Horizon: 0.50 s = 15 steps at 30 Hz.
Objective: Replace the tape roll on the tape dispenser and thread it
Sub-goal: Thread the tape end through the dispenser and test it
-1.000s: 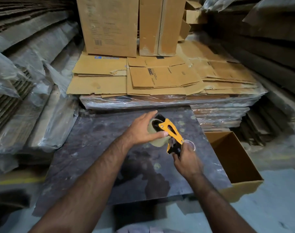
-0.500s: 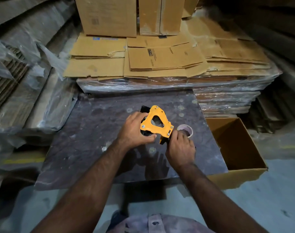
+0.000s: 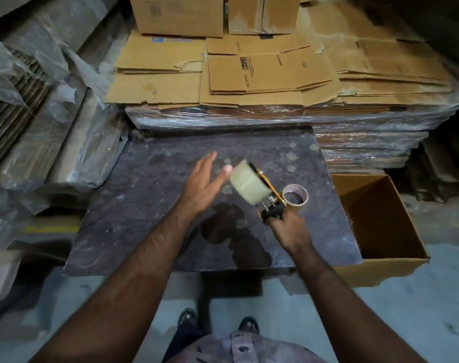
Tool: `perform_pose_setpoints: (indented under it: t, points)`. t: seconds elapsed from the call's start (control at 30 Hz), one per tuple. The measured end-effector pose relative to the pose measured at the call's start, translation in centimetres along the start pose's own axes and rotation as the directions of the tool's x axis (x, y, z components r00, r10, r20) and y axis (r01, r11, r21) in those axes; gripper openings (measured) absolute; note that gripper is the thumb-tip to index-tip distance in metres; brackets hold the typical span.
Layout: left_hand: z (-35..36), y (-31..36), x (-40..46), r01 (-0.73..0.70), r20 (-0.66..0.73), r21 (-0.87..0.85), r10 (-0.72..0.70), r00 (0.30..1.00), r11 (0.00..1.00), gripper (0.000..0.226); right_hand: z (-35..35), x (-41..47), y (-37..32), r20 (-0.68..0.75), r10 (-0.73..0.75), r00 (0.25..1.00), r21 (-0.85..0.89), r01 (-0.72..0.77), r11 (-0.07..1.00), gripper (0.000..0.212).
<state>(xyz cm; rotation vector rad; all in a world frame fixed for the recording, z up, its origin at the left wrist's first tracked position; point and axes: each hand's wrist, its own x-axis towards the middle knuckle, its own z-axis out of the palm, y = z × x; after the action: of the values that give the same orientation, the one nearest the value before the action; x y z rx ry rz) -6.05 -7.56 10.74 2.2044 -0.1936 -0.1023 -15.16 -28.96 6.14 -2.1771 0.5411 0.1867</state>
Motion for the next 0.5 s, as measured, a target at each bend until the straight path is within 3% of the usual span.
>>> perform_pose_setpoints:
  t: [0.07,0.13,0.2,0.33,0.5]
  points:
    - [0.8,-0.8,0.7,0.179,0.065,-0.215,-0.169,0.983,0.96,0.069,0.1,0.3,0.4,0.17,0.151,0.974,0.39,-0.207,0.897,0.017]
    - [1.8,-1.2,1.0,0.36,0.182,-0.279,-0.319,0.93,0.89,0.071,-0.4,0.3,0.8,0.401,0.242,0.884,0.557,-0.444,0.702,0.018]
    - [2.8,-1.4,0.7,0.48,0.297,-0.19,-0.416,0.86,0.857,0.072,-1.1,0.1,1.1,0.54,0.204,0.817,0.603,-0.544,0.583,0.022]
    - [4.1,-1.0,0.4,0.629,0.426,-0.033,-0.558,0.712,0.777,0.078,-1.8,-0.1,1.6,0.639,0.13,0.758,0.647,-0.621,0.443,0.017]
    - [4.2,0.6,1.2,0.724,0.53,-0.06,-0.593,0.606,0.687,0.095,-2.3,-0.2,1.8,0.698,0.07,0.713,0.637,-0.663,0.392,0.019]
